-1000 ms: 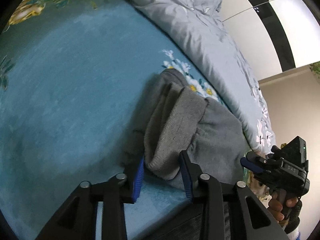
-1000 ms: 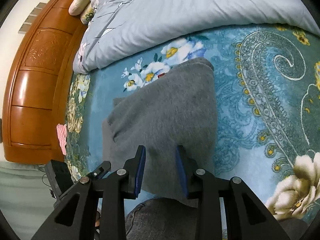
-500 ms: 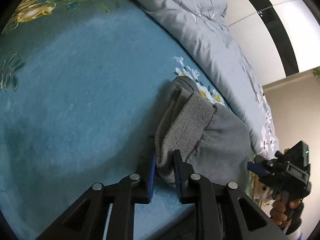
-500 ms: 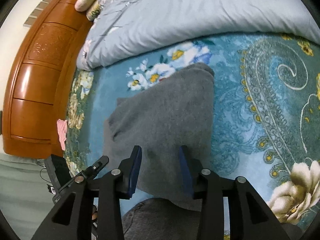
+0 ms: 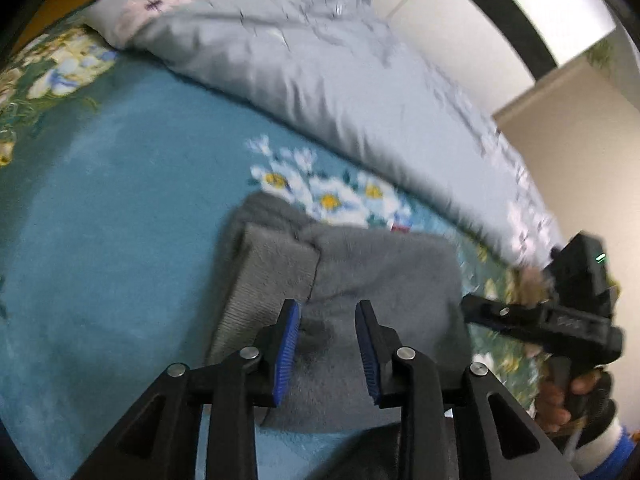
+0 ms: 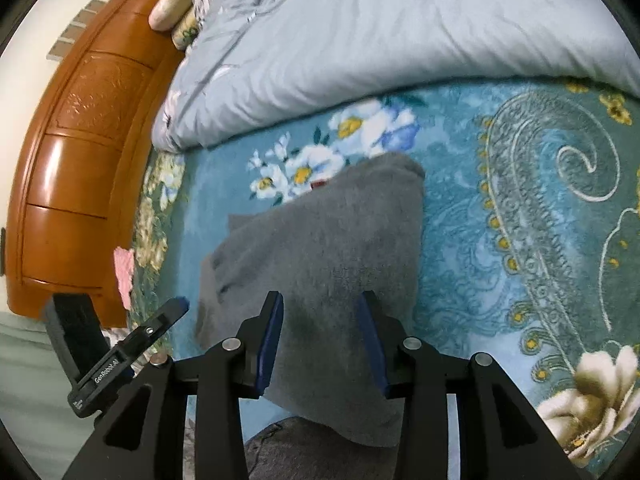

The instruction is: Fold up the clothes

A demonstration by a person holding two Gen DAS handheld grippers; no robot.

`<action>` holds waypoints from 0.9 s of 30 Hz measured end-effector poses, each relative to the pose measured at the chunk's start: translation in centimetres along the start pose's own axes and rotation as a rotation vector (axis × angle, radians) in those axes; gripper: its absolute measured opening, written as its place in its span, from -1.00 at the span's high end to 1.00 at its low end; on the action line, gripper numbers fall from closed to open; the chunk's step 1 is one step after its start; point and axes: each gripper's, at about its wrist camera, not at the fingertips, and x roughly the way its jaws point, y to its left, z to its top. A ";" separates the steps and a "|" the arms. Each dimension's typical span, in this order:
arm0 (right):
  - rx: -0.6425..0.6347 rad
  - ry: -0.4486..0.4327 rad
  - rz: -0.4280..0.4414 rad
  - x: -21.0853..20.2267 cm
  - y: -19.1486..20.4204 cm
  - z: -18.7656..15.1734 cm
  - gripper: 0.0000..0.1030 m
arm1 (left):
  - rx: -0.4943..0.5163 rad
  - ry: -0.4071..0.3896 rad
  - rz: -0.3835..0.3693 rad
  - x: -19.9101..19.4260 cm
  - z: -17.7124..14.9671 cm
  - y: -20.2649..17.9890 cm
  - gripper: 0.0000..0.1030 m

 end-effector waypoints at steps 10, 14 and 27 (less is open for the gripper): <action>0.028 0.032 0.010 1.7 -1.6 0.9 0.20 | -0.057 0.041 -0.049 2.7 -0.8 1.3 0.27; 0.008 0.033 0.022 1.9 -1.7 0.8 0.15 | -0.063 0.037 -0.080 3.1 -0.8 1.5 -0.22; -0.144 -0.055 0.028 -1.5 -0.3 -1.1 -0.38 | 0.056 -0.060 -0.035 -1.3 -0.6 -0.2 -0.62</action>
